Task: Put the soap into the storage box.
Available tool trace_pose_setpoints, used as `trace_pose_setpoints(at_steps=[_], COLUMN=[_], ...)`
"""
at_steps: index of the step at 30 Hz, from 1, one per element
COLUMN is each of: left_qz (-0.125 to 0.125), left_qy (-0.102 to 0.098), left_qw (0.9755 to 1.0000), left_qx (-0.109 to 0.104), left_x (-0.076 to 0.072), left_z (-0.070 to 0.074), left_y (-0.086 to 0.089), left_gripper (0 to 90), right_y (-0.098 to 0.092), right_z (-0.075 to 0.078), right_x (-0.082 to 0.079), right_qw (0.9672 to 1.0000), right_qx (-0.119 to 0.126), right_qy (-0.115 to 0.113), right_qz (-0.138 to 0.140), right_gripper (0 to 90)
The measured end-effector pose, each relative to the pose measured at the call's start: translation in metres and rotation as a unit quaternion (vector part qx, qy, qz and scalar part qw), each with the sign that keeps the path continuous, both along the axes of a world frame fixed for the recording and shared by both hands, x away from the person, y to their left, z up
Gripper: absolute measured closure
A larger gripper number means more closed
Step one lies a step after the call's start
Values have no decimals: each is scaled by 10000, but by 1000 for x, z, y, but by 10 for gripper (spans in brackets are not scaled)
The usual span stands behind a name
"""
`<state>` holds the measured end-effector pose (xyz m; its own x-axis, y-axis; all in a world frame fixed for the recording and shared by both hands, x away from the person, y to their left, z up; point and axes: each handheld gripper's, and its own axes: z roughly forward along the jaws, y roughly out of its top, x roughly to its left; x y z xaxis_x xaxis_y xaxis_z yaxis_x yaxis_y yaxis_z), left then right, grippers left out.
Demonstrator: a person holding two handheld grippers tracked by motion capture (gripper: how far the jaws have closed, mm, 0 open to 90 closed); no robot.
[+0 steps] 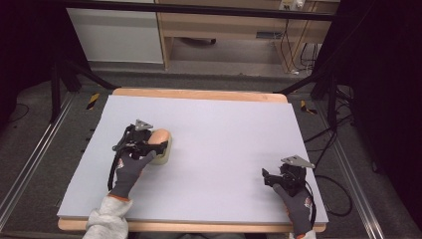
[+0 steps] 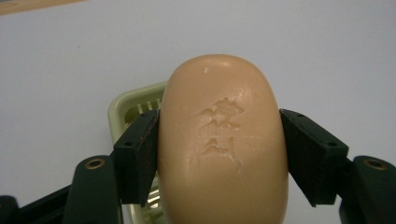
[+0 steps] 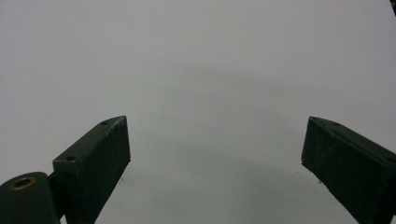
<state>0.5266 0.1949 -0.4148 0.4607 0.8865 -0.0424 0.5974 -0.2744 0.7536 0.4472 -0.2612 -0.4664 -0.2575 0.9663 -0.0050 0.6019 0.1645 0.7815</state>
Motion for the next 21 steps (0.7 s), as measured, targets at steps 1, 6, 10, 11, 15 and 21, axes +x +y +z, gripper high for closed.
trace_pose_setpoints(at_steps=[1, 6, 10, 11, 15, 21], left_qz=[28, 116, 141, 148, 178, 188], left_qy=[2, 25, 15, 11, 50, 112], left_qw=[10000, 9999, 9999, 9999, 9998, 9998], left_qx=[-14, -50, -41, -39, 8, 39], left_x=[1, 7, 9, 10, 12, 14], left_z=[-1, -5, -7, -7, -12, -19], left_y=[0, 3, 3, 3, 4, 3], left_gripper=[318, 319, 318, 318, 318, 318], right_y=[0, 1, 2, 1, 1, 2], right_z=[0, -1, -1, -1, -1, -2], right_x=[0, 1, 1, 1, 1, 1], right_qw=[10000, 10000, 10000, 10000, 10000, 10000], right_qx=[-1, -25, -10, -8, -11, -10], right_qy=[-3, 8, 17, 19, 21, 52], right_qz=[-1, 24, 24, 27, 48, 39], right_gripper=[83, 83, 83, 83, 83, 83])
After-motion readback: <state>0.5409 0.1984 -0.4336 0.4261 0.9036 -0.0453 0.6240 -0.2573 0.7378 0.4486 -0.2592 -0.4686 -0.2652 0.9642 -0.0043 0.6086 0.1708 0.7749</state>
